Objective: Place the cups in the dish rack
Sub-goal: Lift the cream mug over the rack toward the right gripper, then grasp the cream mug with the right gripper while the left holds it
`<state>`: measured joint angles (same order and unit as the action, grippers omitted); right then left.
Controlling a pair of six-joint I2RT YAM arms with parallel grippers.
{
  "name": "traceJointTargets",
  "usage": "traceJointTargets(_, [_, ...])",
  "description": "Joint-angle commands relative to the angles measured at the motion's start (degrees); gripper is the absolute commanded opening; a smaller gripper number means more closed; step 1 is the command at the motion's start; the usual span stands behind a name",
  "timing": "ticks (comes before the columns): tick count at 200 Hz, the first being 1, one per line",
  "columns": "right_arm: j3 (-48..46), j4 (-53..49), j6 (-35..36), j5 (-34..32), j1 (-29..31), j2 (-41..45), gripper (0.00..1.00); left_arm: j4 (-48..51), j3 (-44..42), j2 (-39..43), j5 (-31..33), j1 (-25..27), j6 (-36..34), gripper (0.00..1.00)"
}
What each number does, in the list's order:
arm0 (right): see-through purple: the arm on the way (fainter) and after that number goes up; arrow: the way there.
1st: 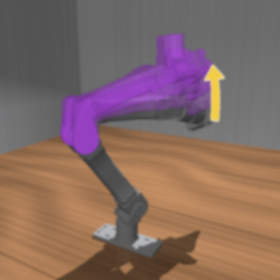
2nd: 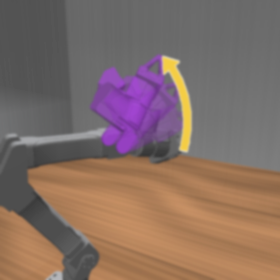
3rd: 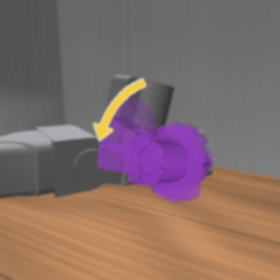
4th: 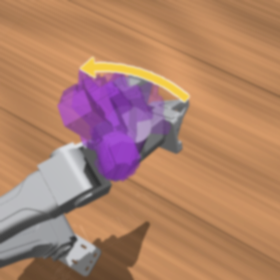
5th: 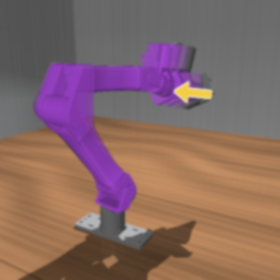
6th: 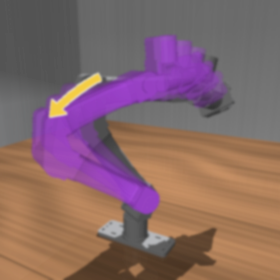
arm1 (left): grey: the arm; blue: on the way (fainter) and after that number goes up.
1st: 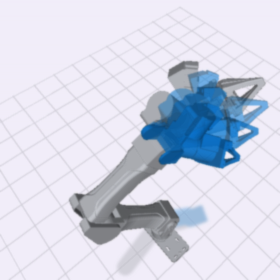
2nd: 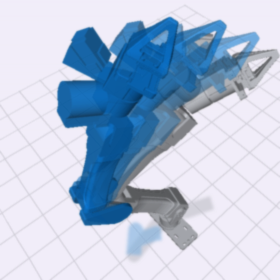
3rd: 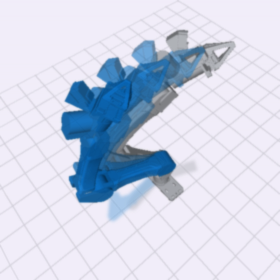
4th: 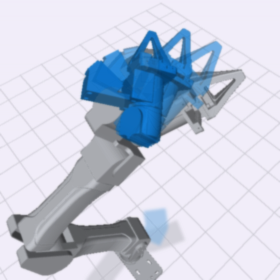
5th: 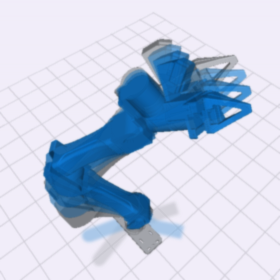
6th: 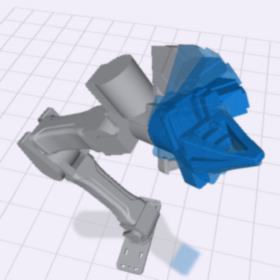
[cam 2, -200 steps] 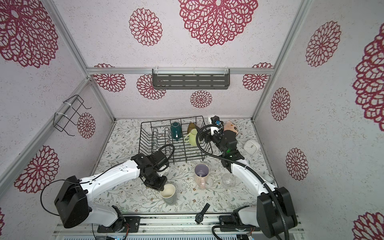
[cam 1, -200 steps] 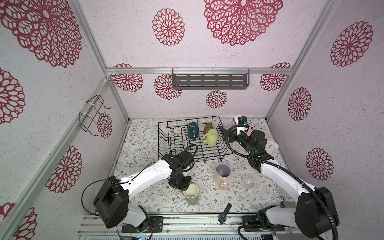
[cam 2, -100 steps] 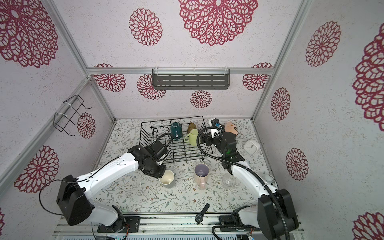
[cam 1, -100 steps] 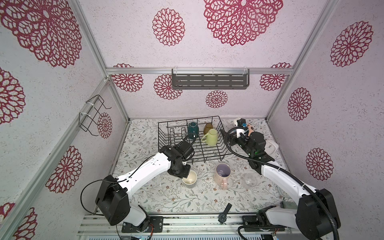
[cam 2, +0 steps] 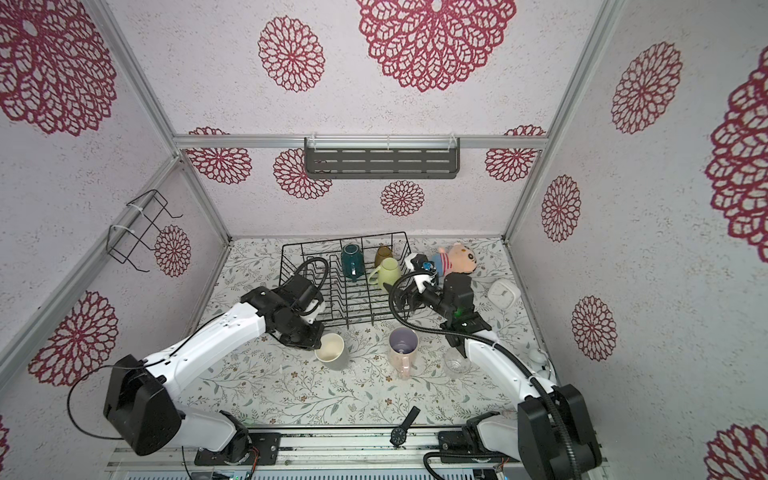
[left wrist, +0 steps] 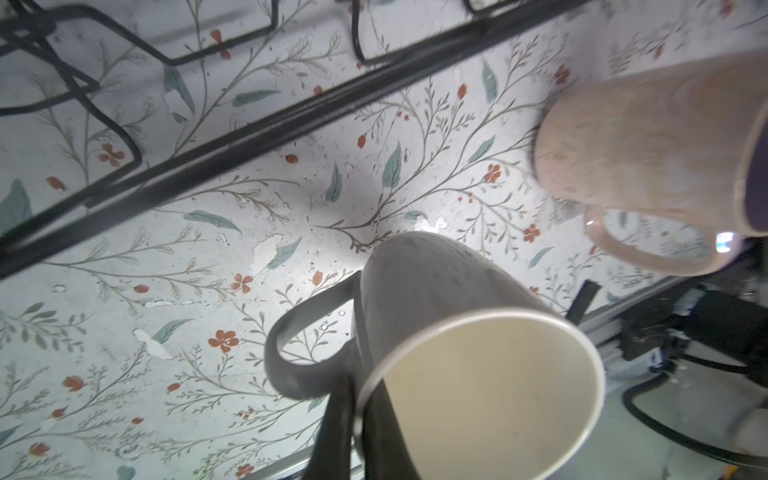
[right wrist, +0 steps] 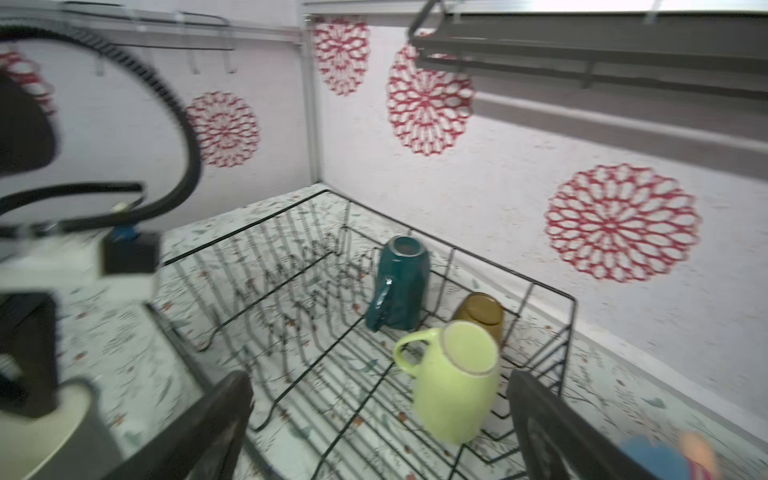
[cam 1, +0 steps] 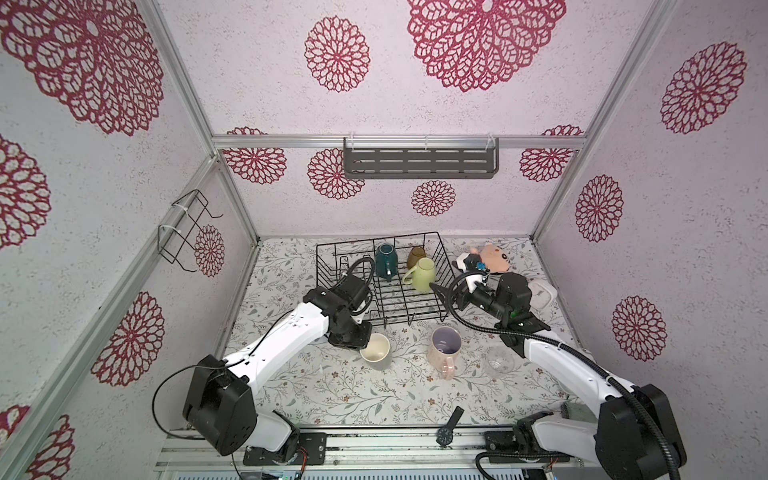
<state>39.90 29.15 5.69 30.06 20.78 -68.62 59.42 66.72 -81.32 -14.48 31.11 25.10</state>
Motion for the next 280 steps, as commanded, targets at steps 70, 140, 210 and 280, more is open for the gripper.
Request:
traceJointTargets(70, [-10.23, 34.23, 1.20, 21.59, 0.92, 2.52, 0.99, -36.59, -5.89, 10.28, -44.78, -15.29, 14.02, 0.00])
traceJointTargets(140, [-8.19, 44.01, -0.06, 26.09, 5.78, -3.85, 0.99, -51.00, -7.32, 9.94, -53.32, -15.12, 24.17, 0.00])
traceJointTargets(210, [-1.84, 63.25, -10.00, 23.02, 12.25, -15.93, 0.99, -59.82, -9.53, 9.48, -54.71, -13.47, 30.04, 0.00])
traceJointTargets(280, [0.22, 63.32, -11.49, 21.44, 13.54, -17.42, 0.88, -61.18, -10.73, 8.55, -55.52, -11.28, 30.01, 0.00])
